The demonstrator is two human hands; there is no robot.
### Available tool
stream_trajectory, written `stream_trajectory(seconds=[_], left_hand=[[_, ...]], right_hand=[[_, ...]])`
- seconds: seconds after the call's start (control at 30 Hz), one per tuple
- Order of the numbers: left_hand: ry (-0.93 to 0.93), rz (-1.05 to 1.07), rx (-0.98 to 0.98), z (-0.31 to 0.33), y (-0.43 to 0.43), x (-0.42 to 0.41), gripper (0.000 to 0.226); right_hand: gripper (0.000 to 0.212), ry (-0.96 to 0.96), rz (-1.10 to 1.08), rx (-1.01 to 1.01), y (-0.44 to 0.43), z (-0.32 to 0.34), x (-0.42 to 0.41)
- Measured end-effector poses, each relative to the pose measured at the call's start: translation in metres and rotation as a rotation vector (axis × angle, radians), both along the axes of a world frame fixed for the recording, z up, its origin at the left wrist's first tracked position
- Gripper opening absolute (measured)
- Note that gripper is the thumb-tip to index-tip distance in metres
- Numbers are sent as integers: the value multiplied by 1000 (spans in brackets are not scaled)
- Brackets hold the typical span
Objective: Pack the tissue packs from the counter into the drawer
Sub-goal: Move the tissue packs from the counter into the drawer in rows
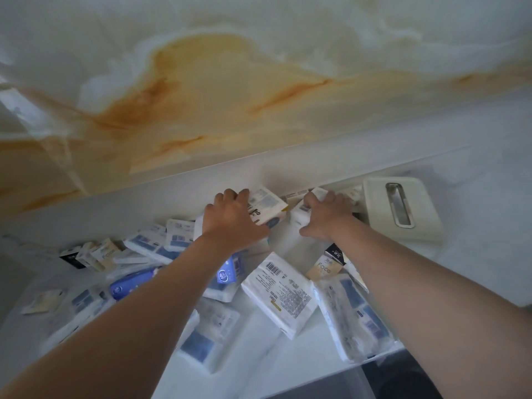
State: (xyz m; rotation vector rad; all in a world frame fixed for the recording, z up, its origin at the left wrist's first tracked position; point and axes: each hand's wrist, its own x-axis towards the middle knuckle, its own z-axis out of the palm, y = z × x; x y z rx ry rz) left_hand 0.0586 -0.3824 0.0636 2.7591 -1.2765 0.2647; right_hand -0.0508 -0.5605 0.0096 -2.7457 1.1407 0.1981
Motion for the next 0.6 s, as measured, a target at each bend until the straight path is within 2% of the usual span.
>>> stream_trajectory(seconds=[0.07,0.17,0.3,0.4,0.6], left_hand=[[-22,-19,-7,-3,2,2,89],[-10,-23,-65,-1,7,1,89],[-12,-44,-158,7,25,-2,90],[-21,-45,-229,15,52,-10,93],[40,-8,-279,20,128,-27,100]], right_hand=[[64,-51,41,5,8,0,3],[80,-58,48,24,18,-1,7],[87,-59,84,-43,30,9,5],[86,-156,79,-135,44,25,1],[91,-247,32,-108,99,67,-16]])
